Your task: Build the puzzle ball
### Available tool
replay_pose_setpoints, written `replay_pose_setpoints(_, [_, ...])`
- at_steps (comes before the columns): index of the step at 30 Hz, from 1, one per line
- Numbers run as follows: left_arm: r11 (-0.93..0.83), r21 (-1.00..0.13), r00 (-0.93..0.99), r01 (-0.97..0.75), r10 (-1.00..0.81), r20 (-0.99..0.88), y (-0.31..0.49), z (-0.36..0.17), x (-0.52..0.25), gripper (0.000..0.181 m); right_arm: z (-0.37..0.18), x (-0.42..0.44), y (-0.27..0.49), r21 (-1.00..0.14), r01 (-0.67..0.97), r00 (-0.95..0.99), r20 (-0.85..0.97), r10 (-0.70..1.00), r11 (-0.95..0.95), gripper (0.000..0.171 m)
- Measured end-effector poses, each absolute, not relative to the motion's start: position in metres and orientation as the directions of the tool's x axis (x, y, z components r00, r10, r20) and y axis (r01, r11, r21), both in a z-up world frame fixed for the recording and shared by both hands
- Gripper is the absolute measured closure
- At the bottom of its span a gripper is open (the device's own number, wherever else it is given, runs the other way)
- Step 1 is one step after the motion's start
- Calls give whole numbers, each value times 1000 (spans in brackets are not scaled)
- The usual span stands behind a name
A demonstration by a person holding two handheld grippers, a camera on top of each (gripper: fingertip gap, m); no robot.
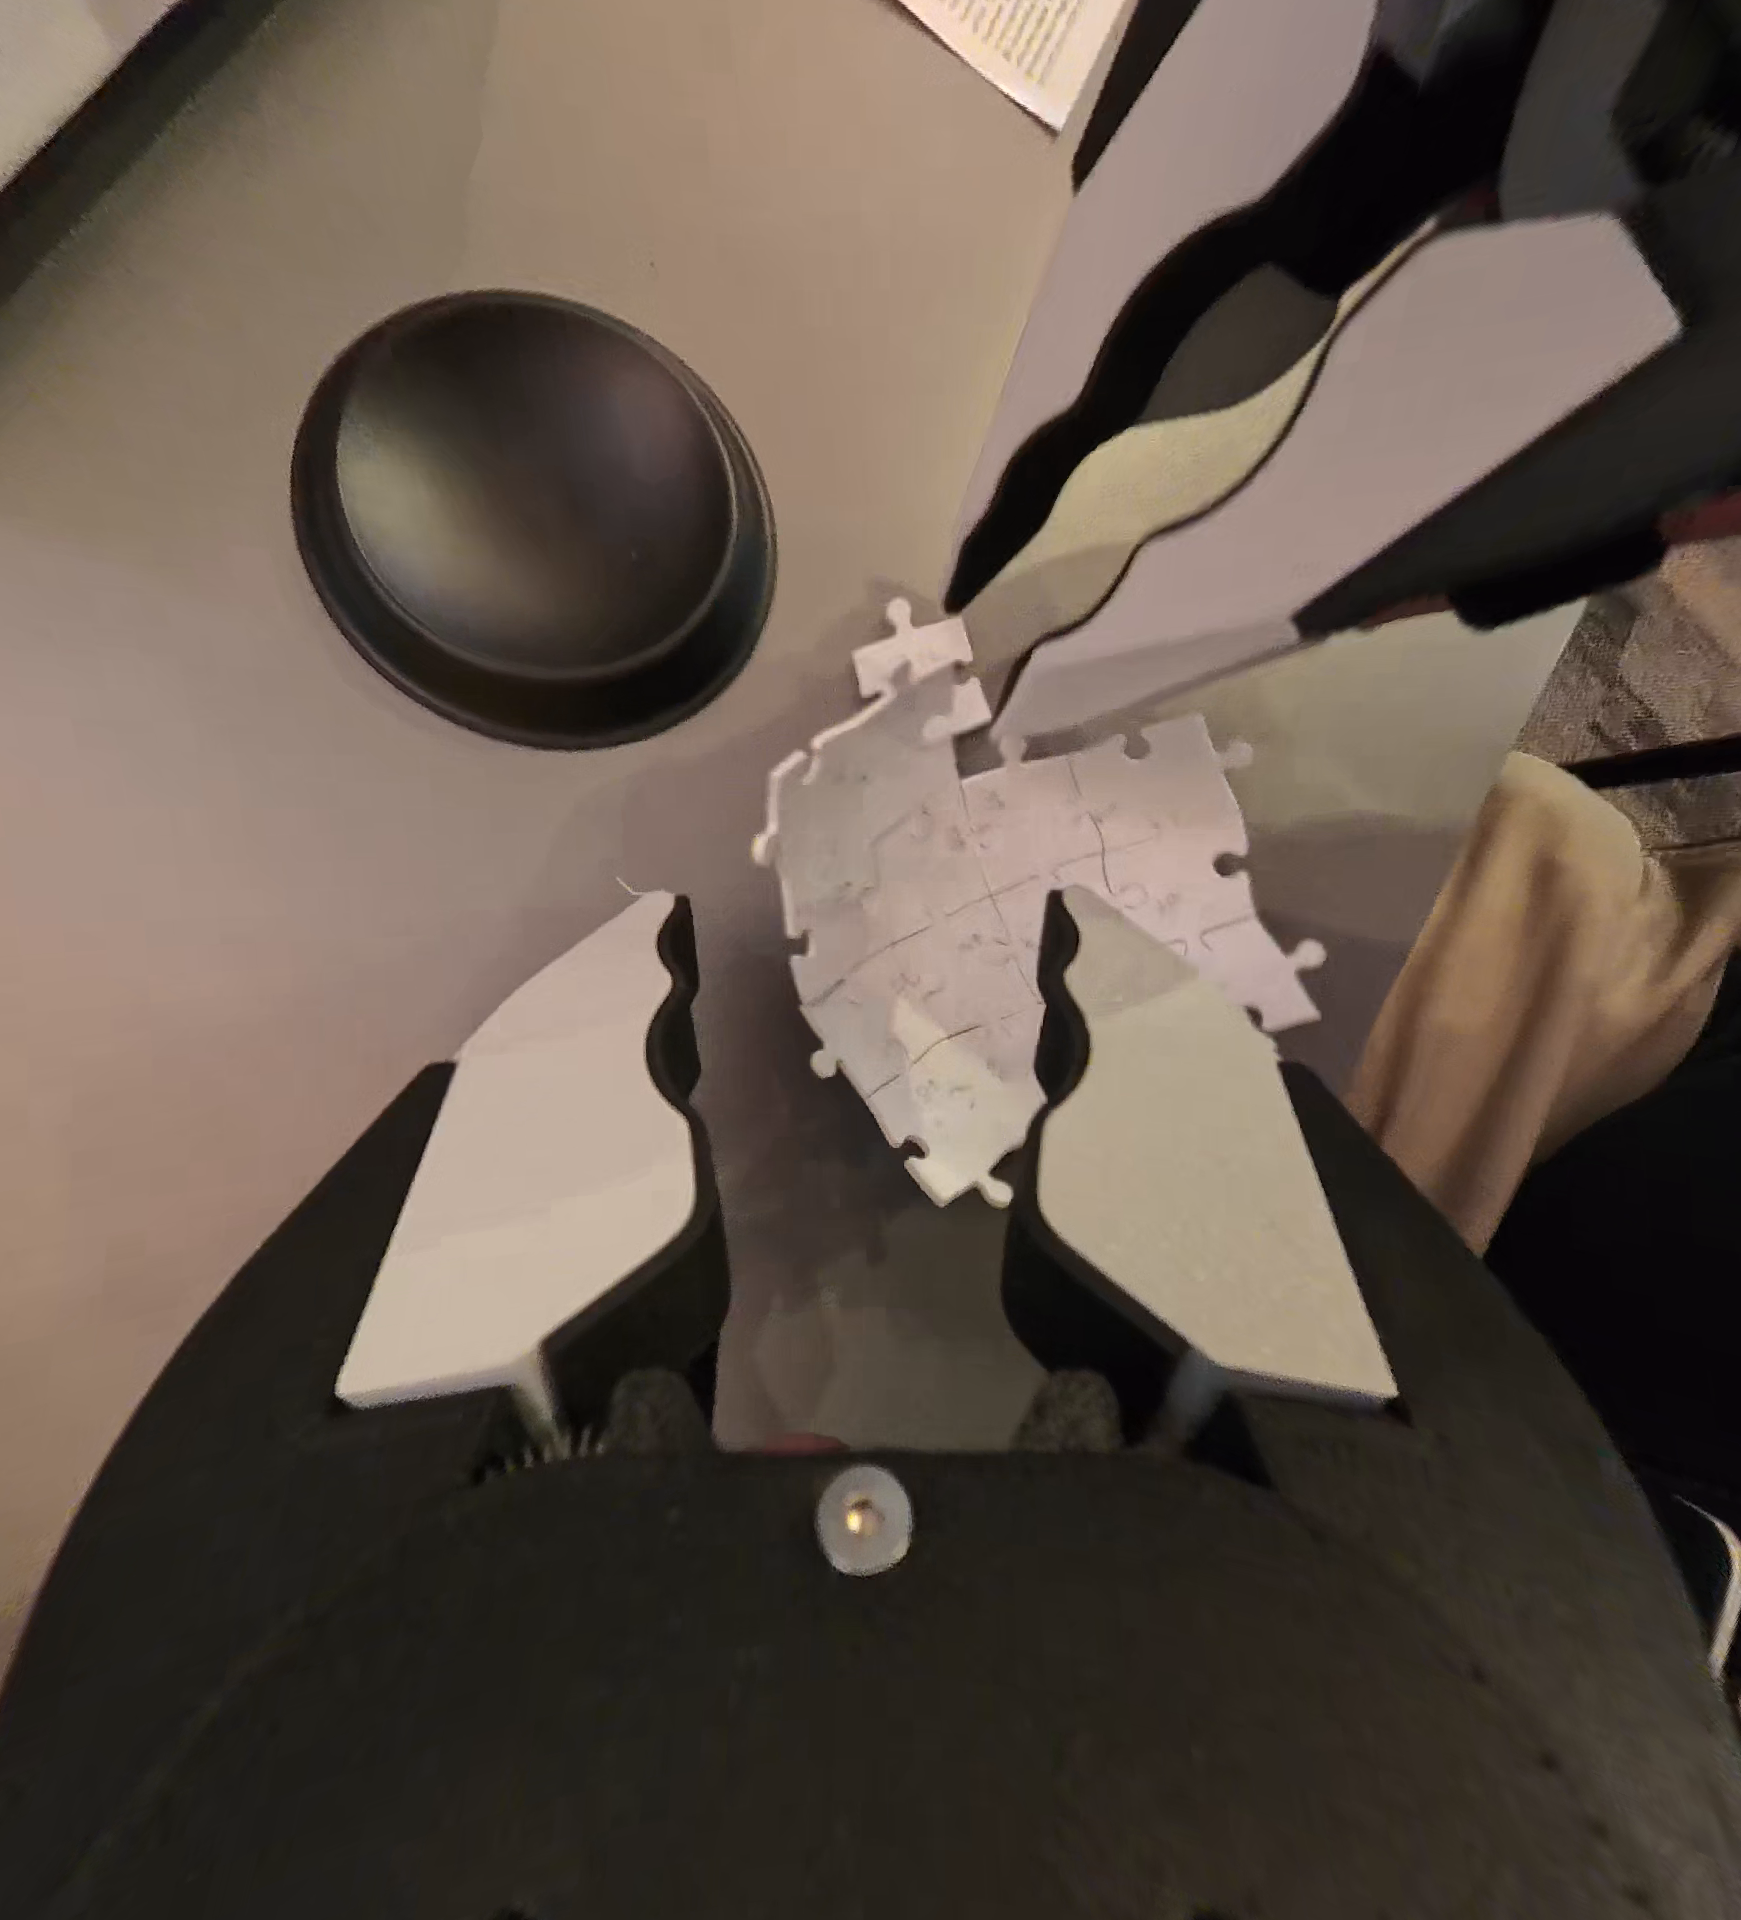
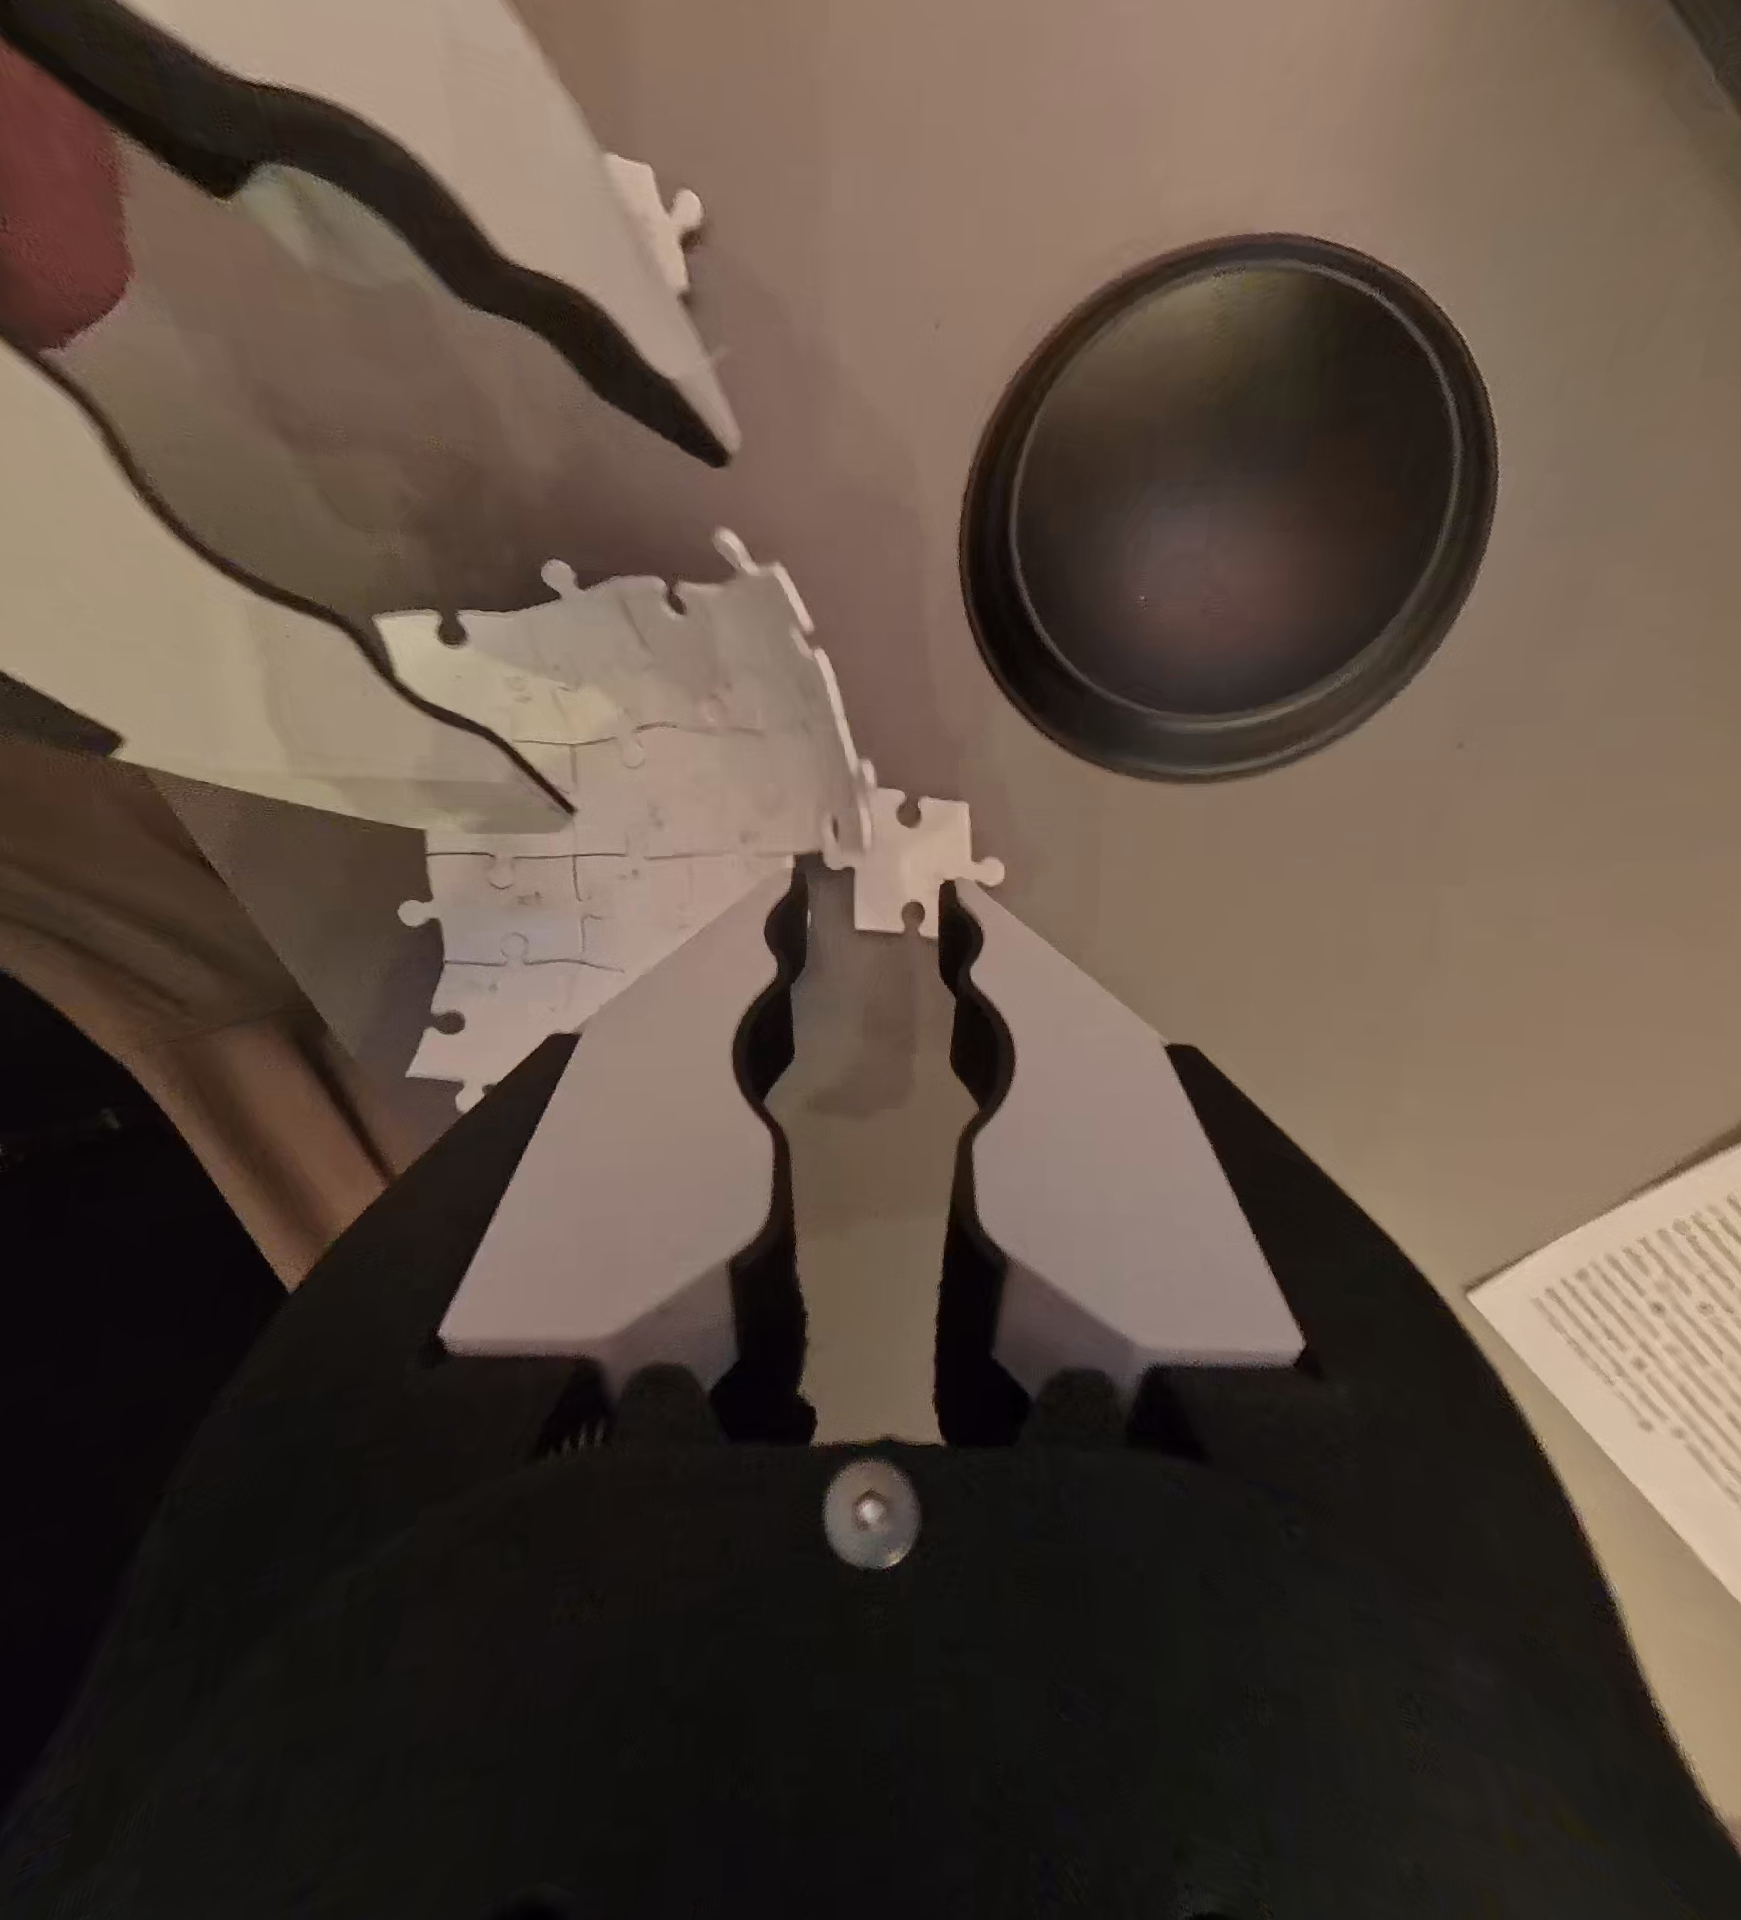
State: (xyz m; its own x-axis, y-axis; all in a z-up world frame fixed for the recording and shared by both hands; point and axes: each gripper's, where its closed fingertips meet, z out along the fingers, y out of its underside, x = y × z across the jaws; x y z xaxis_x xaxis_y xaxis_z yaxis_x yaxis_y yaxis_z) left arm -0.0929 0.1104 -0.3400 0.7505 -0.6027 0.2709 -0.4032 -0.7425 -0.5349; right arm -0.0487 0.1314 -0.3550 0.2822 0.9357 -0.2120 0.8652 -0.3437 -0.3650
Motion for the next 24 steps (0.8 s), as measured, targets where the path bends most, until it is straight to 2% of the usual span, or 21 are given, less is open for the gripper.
replay_pose_setpoints(3, [-684,-557,717,-471,-665,210,119,-332,-89,119,-362,-52,133,-368,873,273,-174,946,-320,149])
replay_pose_setpoints(9, [-637,-500,673,-587,-727,137,125,-346,-87,114,-367,-58,138,-392,869,253,-168,953,-300,151])
replay_pose_setpoints(14, [-601,-498,661,-625,-747,71,136,-355,-88,115,-371,-66,141,-405,877,196,-184,963,-257,153])
replay_pose_setpoints(20, [-600,-443,668,-666,-744,4,147,-368,-98,103,-370,-72,142,-451,847,162,-286,944,-282,149])
replay_pose_setpoints(24, [-631,-418,689,-654,-725,15,147,-378,-100,102,-366,-69,146,-475,825,166,-313,935,-305,145])
